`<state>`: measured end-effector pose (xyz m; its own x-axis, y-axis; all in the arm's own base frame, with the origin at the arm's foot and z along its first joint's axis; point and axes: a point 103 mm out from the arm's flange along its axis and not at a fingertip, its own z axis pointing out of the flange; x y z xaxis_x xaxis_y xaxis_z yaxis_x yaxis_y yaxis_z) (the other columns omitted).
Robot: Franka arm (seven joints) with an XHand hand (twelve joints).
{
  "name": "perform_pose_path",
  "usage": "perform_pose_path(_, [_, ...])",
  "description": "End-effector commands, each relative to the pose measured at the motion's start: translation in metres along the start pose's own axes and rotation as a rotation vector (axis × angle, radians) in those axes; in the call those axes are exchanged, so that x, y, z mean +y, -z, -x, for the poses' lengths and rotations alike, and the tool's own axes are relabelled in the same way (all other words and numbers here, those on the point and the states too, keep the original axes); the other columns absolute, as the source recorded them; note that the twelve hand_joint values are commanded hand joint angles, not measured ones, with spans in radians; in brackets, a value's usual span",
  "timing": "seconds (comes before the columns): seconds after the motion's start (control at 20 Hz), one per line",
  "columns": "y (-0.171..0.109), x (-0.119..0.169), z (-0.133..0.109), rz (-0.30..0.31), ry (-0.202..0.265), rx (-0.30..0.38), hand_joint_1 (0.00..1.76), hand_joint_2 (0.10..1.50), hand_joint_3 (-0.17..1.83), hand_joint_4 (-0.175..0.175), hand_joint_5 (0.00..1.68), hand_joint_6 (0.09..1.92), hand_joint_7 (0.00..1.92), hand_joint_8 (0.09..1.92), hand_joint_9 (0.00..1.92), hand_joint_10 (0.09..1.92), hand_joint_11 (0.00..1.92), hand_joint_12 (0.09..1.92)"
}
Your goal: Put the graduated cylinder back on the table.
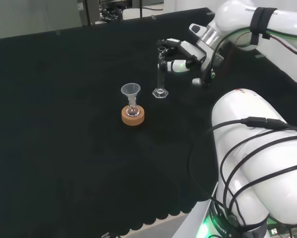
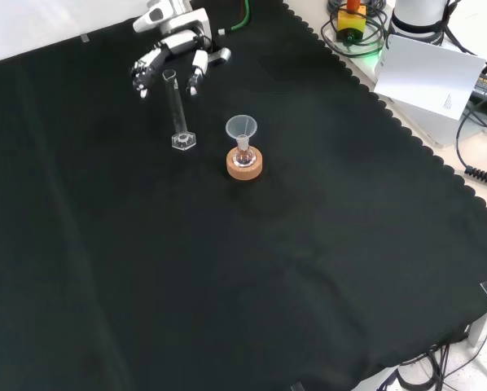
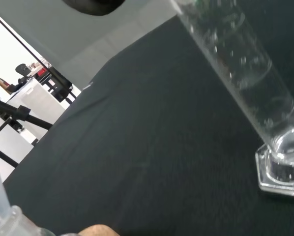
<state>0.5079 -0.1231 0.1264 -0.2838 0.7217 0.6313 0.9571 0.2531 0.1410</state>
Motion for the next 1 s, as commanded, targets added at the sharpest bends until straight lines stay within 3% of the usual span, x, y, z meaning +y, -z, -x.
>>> perform_pose_path(0.05, [0.032,-0.017,-0.028,0.0,0.005,-0.061,0.76,0.92,-0.17,-0.082,0.33,0.19,0.17,0.69,0.67,0.09,0.2,1.44])
perform_pose_path(0.3, [0.064,-0.029,-0.065,0.008,0.009,-0.129,0.74,0.91,-0.17,-0.081,0.33,0.12,0.13,0.7,0.63,0.09,0.18,1.48])
perform_pose_path(0.7, [0.105,-0.063,-0.134,-0.008,-0.043,-0.259,0.7,0.9,-0.17,-0.079,0.3,0.09,0.06,0.69,0.58,0.09,0.13,1.51])
perform_pose_path(1.0, [0.118,-0.092,-0.179,-0.062,-0.132,-0.337,0.67,0.91,-0.17,-0.078,0.27,0.09,0.02,0.69,0.53,0.09,0.09,1.52])
